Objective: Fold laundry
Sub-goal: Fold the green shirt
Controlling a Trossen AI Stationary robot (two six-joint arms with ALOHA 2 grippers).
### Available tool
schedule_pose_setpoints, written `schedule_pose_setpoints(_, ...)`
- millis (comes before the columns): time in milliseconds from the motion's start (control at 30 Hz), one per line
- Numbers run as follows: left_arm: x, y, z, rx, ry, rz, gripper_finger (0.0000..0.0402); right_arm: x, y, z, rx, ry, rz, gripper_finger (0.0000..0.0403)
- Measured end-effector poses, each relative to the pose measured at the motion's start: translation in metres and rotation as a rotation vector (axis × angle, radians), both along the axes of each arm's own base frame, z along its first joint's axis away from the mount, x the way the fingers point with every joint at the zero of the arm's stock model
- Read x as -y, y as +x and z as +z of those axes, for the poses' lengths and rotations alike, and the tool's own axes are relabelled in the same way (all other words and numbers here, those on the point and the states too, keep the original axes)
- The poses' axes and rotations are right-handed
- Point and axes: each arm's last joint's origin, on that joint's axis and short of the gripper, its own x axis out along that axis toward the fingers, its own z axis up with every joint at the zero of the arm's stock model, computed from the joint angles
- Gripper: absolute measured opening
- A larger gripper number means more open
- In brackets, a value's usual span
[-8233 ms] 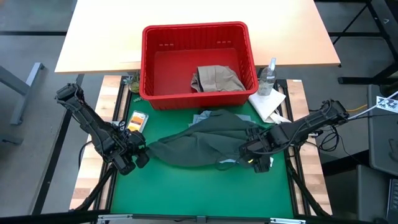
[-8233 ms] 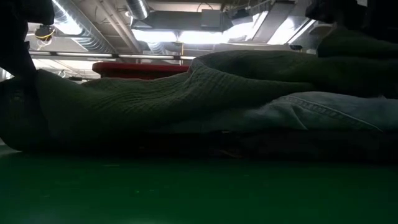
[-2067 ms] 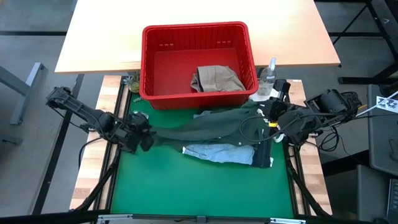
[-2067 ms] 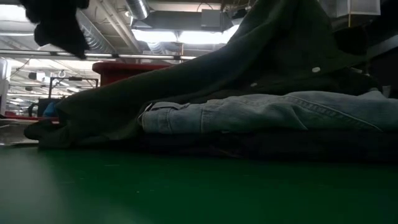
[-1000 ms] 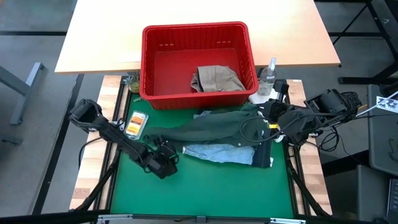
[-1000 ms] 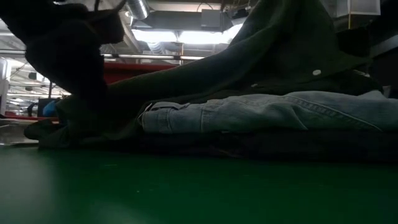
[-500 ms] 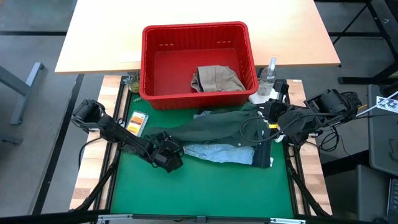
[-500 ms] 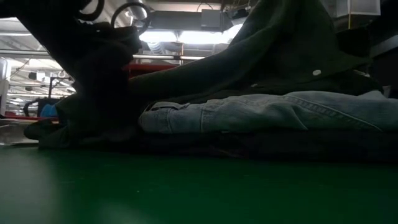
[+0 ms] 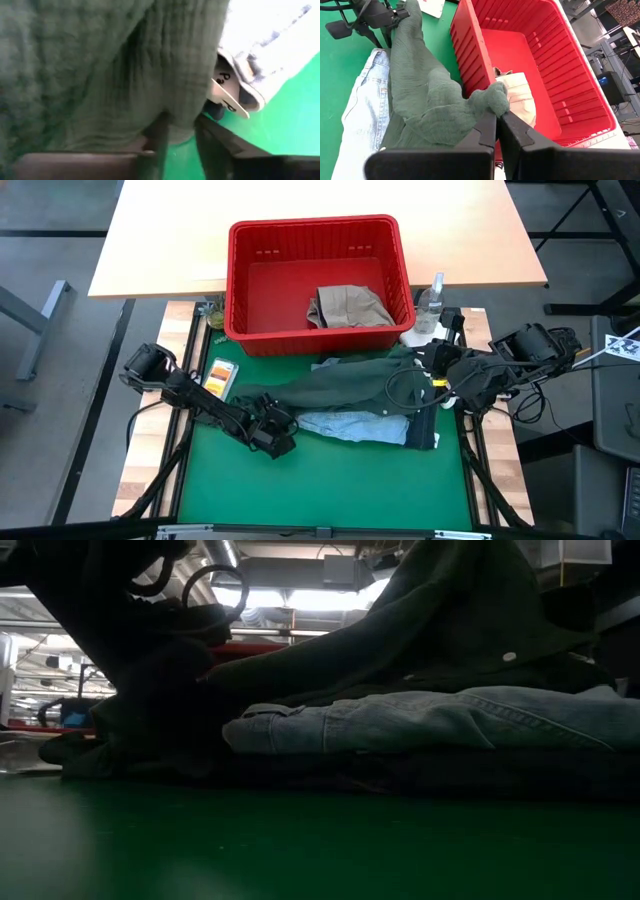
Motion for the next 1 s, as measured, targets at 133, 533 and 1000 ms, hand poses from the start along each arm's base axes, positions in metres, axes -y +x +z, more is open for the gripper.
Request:
schedule_pose_setpoints(133,0.001,-0.003,0.004,-0.039,-0.061,-0.037,0.0015,0.0,0.0,0.0,0.0,0.0,0.0,0.0007)
schedule_pose_setpoints(533,-0.001,-0.031,0.1,-0.149,-0.054,-0.076,0.0001,0.005,-0.009,0.005,0.04,-0.031,-0.025,0.0007)
schedule_pose_setpoints(1000,-0.059,-0.109,0.289,0.173,0.162,0.116,0.0,0.026,-0.042,0.023,0.198,-0.198,-0.182,0.0007)
